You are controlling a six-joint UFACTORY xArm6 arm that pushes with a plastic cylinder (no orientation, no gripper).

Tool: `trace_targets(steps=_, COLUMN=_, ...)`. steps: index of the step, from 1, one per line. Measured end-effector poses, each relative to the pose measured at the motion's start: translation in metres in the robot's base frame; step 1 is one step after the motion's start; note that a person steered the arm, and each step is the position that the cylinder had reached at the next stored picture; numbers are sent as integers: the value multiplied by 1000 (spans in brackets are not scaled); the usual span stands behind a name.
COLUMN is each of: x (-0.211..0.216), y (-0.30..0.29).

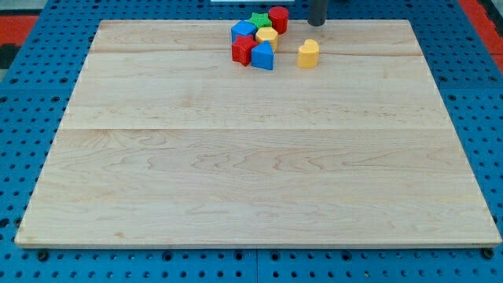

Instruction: Push yellow hexagon and blue cube to the left

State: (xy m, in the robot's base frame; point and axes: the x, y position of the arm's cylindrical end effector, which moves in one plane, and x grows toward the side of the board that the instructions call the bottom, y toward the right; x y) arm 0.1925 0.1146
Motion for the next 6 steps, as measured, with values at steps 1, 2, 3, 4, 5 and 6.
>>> trace_targets(steps=1, x=0, y=0)
trace_targets(steps=2, x=13, y=0)
trace_targets(steps=3, x=15, y=0)
trace_targets(steps=4, x=36, y=0)
trace_targets(steps=5, x=45, y=-8)
trace_targets(steps=6, x=54, y=-50)
